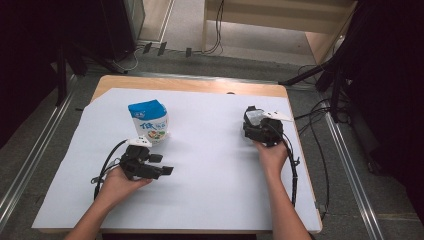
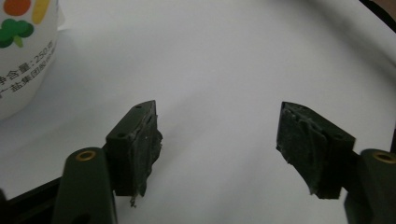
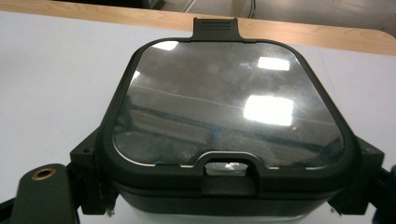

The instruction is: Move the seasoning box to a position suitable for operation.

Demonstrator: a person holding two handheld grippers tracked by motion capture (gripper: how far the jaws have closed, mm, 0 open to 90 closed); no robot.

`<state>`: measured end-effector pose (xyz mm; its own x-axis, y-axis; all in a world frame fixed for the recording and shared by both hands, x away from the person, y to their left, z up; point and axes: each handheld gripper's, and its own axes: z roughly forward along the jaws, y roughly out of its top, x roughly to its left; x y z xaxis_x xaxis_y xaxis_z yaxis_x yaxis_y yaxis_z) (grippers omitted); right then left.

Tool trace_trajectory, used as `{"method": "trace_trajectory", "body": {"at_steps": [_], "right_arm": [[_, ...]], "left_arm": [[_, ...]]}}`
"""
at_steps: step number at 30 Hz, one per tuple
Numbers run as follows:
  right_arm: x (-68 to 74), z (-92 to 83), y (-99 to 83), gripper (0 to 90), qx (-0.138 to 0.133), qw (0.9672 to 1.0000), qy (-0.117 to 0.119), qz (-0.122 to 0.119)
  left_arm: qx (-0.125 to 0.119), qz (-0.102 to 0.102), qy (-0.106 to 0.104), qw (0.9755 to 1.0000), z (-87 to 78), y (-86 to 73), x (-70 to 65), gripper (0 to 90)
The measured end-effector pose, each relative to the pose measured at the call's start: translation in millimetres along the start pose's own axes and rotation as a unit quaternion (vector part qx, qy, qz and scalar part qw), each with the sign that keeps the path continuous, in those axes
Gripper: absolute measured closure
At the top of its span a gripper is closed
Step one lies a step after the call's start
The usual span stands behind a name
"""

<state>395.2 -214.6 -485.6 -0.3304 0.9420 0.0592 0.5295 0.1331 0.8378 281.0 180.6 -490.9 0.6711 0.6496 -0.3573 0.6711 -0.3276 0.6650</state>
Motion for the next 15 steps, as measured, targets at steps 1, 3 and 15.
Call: {"method": "trace_trajectory", "body": {"at_steps": [1, 3, 15], "right_arm": [[1.6, -2.5, 0.0, 16.1, -0.001, 1.0, 0.003, 0.0], [4.7, -7.5, -0.9, 16.2, -0.003, 0.9999, 0.014, -0.006], [39.2, -29.1, -7.9, 16.4, -0.011, 0.9968, 0.076, -0.025]], "left_arm": [[0.005, 0.002, -0.004, 1.0, 0.4, 0.7, -0.3, 38.5], [0.009, 0.006, 0.0, 0.9999, 1.8, 1.9, -1.2, 40.7], [-0.008, 0.007, 0.008, 0.9999, 2.3, 8.7, 1.7, 46.1]]}}
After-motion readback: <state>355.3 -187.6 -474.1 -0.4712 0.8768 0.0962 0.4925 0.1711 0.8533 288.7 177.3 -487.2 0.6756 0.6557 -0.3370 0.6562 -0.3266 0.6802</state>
